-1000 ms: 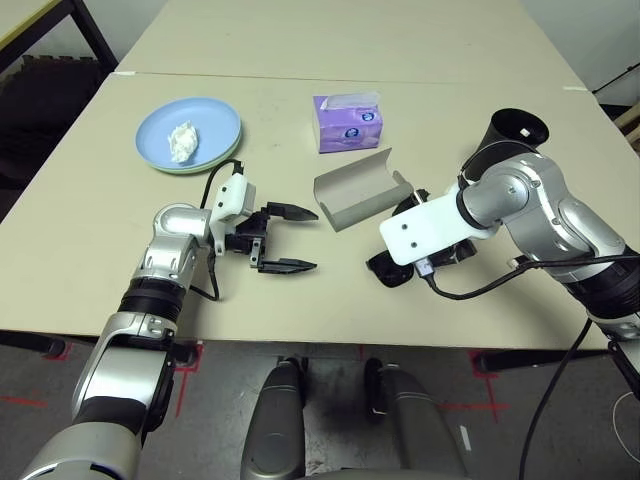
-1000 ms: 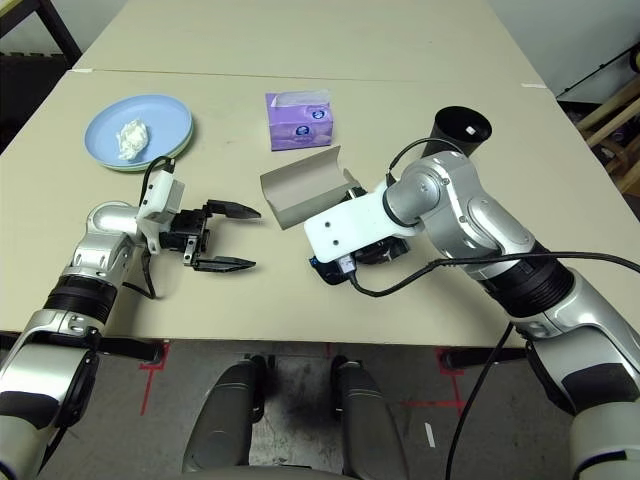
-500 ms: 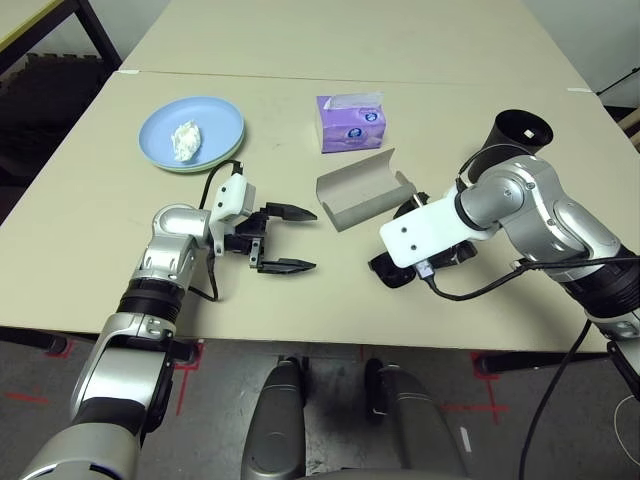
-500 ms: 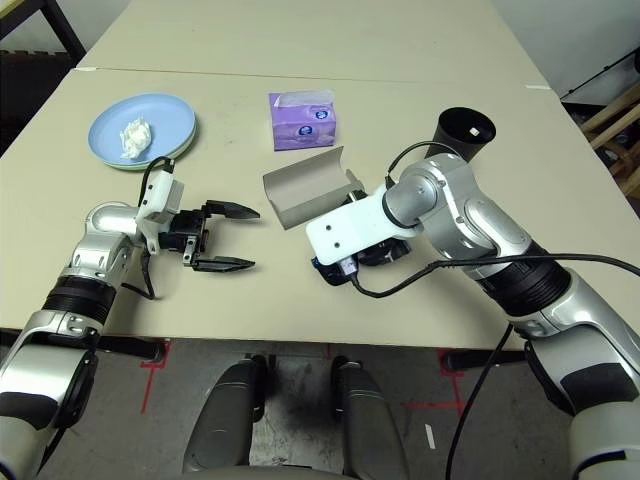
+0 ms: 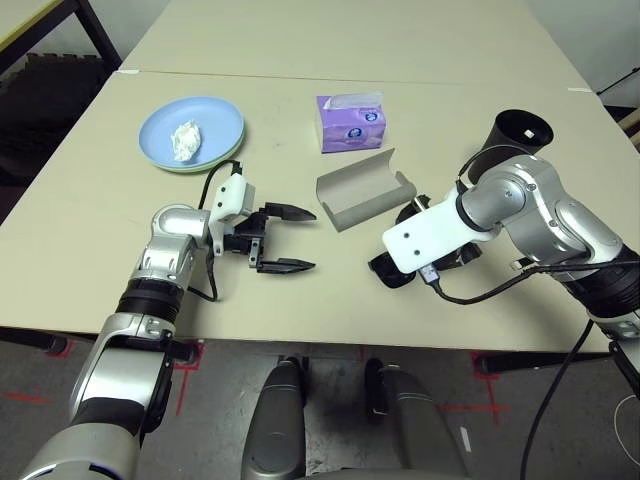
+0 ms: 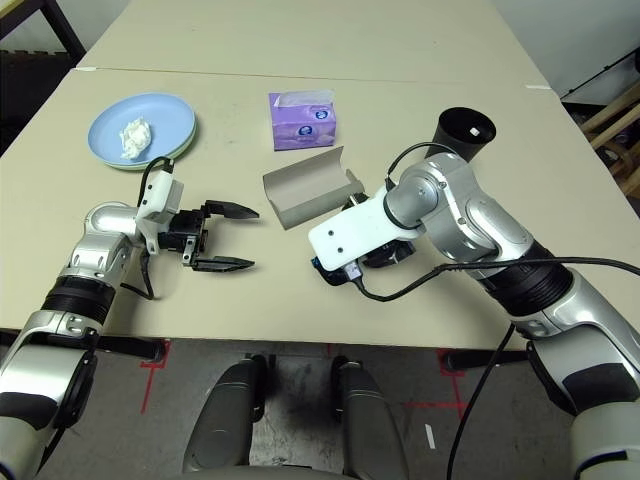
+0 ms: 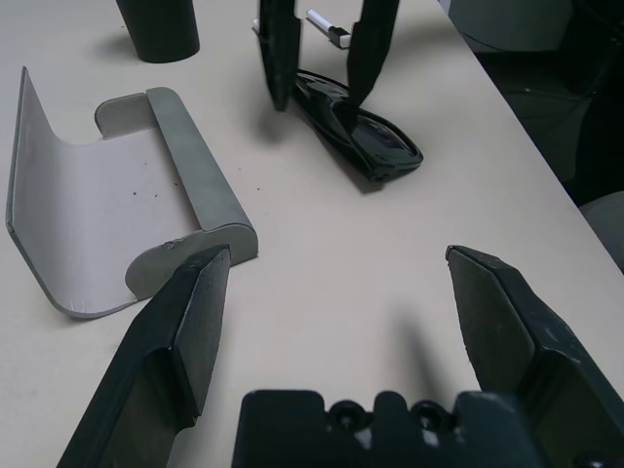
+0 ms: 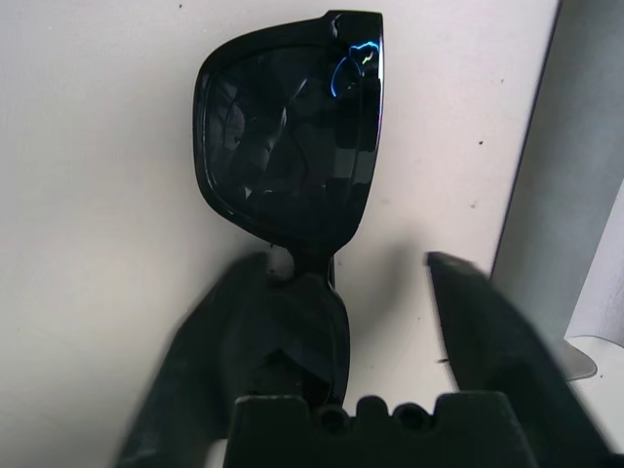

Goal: Organize and tidy the items on the table.

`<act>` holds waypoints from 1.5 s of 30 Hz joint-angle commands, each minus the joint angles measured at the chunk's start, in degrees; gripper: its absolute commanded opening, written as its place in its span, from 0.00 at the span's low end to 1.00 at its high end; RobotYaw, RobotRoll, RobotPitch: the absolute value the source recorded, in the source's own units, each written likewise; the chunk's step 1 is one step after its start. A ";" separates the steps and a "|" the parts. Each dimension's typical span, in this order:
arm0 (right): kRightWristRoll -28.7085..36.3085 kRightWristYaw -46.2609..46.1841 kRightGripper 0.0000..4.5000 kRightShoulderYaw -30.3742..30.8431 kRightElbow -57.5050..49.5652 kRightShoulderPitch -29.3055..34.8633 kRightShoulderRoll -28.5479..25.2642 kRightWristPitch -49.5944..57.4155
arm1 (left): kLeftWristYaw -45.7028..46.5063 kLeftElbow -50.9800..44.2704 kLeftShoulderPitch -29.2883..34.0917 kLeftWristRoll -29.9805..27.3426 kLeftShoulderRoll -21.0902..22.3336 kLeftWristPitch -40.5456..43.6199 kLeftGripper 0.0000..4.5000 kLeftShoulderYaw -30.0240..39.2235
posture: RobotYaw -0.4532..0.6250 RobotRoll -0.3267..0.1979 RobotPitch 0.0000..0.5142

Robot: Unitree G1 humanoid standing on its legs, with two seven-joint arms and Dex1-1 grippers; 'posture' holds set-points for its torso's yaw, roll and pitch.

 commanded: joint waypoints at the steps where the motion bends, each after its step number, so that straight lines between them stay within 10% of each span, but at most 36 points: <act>1: -0.41 0.39 0.46 1.12 0.43 0.93 0.22 -0.20 | -0.06 -1.03 1.00 1.01 0.64 0.21 1.00 0.02 | 0.58 0.62 0.39; 6: -0.74 0.22 0.07 1.20 1.17 0.72 0.83 -0.21 | 0.10 -1.04 0.90 1.00 0.67 0.27 1.00 0.08 | 0.58 0.62 0.39; 29: 4.96 1.38 0.07 -4.27 1.79 -6.31 -0.98 -0.78 | -0.47 0.50 -0.10 1.71 0.88 0.10 1.00 0.08 | 0.56 0.62 0.37; 45: -2.55 -18.73 0.07 -3.24 12.00 -6.83 6.28 -8.33 | -0.39 -2.63 1.65 1.16 2.68 2.53 1.00 0.90 | 0.58 0.62 0.39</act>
